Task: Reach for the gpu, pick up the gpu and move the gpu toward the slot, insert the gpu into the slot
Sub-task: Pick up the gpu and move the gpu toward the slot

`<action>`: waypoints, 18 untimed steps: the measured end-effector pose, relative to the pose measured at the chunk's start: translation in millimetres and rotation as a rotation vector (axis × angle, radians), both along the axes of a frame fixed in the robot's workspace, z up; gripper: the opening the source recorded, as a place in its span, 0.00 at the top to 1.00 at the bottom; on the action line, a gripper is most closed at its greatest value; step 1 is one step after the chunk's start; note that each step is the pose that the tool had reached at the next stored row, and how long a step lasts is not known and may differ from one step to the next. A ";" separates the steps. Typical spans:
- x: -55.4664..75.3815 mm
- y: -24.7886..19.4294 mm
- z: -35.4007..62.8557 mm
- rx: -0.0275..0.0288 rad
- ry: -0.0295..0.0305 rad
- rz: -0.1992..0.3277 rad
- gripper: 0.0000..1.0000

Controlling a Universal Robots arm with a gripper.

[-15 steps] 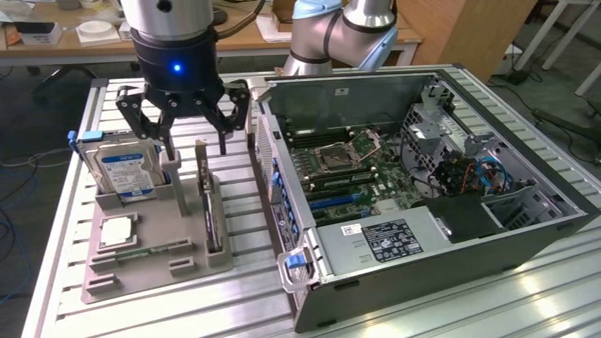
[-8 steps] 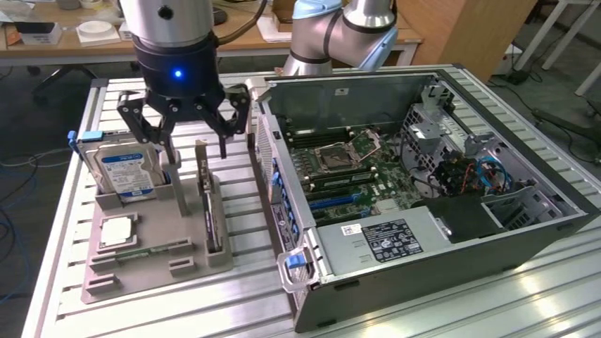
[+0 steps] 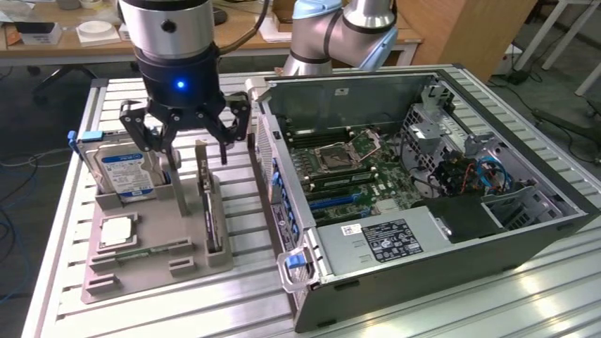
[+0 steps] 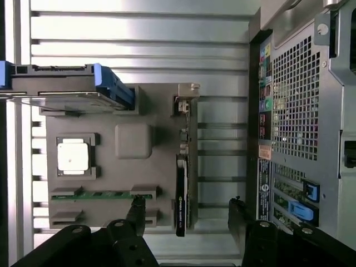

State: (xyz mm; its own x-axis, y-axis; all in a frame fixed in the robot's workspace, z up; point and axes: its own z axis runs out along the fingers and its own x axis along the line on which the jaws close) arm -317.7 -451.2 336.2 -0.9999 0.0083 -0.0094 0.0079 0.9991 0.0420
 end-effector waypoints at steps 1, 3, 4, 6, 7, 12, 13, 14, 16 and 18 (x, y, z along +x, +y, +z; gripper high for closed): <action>0.0 -0.2 -1.5 0.0000 0.0001 0.003 0.29; 0.1 -0.5 -5.0 0.0000 0.0002 0.005 0.29; 0.0 -0.7 -7.0 0.0000 0.0004 0.005 0.29; 0.1 -1.2 -10.6 0.0000 0.0008 0.007 0.29; 0.1 -1.4 -12.4 0.0000 0.0010 0.008 0.29; 0.0 -2.3 -21.5 0.0000 0.0020 0.011 0.29; 0.1 -2.5 -23.3 0.0000 0.0021 0.012 0.29; 0.0 -2.6 -25.1 0.0000 0.0022 0.012 0.29; 0.1 -2.8 -28.7 0.0001 0.0023 0.013 0.29; 0.1 -3.4 -32.5 0.0000 0.0024 0.014 0.29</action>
State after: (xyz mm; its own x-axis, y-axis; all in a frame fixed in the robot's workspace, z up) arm -317.6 -454.6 303.8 -1.0000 -0.0058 -0.0070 -0.0061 0.9991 0.0421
